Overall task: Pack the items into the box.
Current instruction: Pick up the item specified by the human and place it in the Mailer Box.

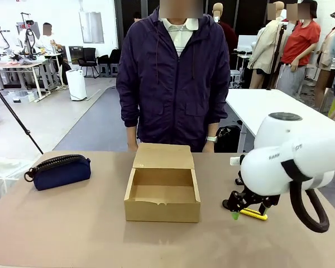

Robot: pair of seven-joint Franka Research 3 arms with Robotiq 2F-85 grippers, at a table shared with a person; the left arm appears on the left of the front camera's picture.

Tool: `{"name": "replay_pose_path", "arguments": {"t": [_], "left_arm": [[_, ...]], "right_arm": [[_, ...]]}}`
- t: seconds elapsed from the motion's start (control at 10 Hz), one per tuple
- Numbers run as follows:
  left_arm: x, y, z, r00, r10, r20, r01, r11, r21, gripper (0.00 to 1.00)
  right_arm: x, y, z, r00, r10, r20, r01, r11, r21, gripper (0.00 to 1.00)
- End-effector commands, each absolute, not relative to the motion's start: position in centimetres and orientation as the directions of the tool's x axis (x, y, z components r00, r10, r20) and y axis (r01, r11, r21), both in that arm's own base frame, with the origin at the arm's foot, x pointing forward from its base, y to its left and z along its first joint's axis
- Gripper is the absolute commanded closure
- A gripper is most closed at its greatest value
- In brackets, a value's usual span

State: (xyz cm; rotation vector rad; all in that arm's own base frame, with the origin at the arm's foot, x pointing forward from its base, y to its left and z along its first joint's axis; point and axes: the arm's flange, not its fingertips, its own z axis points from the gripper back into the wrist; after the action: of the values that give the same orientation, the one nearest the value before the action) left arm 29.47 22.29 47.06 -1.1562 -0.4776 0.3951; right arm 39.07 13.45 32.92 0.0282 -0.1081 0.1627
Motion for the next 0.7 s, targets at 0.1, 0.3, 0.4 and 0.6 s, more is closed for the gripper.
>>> {"name": "replay_pose_path", "arguments": {"t": [0.1,0.3,0.4,0.6], "left_arm": [[29.4,22.3,47.3,0.829,0.537,0.155,-0.043,0.338,-0.94,0.0],[29.4,22.3,47.3,0.829,0.537,0.155,-0.043,0.338,-0.94,0.0],[29.4,22.3,47.3,0.829,0.537,0.155,-0.043,0.338,-0.94,0.0],[29.4,22.3,47.3,0.829,0.537,0.155,-0.043,0.338,-0.94,0.0]], "right_arm": [[39.1,13.4,32.9,0.981,0.16,0.11,-0.163,0.986,0.019,0.0],[39.1,13.4,32.9,0.981,0.16,0.11,-0.163,0.986,0.019,0.0],[39.1,13.4,32.9,0.981,0.16,0.11,-0.163,0.986,0.019,0.0],[41.7,13.3,33.1,0.847,0.498,0.189,-0.513,0.857,0.041,0.0]]}}
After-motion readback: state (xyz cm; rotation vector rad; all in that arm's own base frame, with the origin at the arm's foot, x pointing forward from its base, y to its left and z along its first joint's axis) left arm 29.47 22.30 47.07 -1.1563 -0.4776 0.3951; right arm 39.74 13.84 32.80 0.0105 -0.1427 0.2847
